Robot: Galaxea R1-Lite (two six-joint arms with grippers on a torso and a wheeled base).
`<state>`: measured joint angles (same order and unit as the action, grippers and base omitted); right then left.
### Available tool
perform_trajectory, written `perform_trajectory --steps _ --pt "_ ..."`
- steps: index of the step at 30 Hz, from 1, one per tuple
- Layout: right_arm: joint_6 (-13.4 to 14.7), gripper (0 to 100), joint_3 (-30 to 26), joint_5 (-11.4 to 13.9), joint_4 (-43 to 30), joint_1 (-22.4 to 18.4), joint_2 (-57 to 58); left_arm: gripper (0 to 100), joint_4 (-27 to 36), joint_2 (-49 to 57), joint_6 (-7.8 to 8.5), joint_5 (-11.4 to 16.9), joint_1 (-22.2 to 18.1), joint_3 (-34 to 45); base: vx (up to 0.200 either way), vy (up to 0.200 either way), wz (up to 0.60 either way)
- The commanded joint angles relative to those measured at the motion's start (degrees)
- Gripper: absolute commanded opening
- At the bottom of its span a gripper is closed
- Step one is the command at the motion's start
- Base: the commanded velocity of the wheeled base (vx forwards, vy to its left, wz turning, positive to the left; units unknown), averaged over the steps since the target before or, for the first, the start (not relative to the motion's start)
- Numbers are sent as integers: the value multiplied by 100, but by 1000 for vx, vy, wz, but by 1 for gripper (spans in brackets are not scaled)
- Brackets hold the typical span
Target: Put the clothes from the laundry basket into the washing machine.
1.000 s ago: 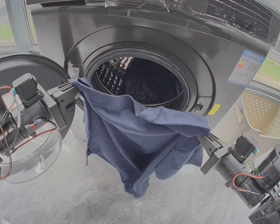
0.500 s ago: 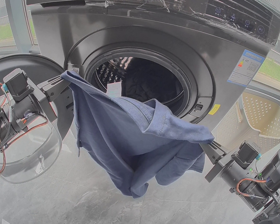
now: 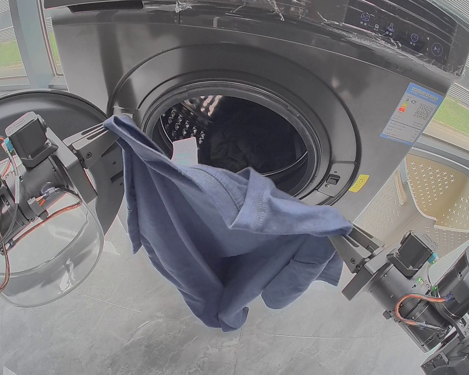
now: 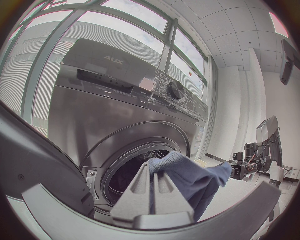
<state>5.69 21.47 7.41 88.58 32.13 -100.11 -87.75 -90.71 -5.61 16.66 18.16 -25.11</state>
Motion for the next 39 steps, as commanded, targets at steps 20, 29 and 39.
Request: perform_trajectory --steps 20,29,39 --pt "28 100 -213 -3 2 416 -800 0 3 -43 7 -40 548 15 0 0 0" --pt "2 100 332 -29 2 953 -1643 0 -5 -131 7 -40 592 -29 0 0 0" --pt "-7 100 701 -38 2 1656 -2171 0 -5 -237 7 -40 609 -73 0 0 0"
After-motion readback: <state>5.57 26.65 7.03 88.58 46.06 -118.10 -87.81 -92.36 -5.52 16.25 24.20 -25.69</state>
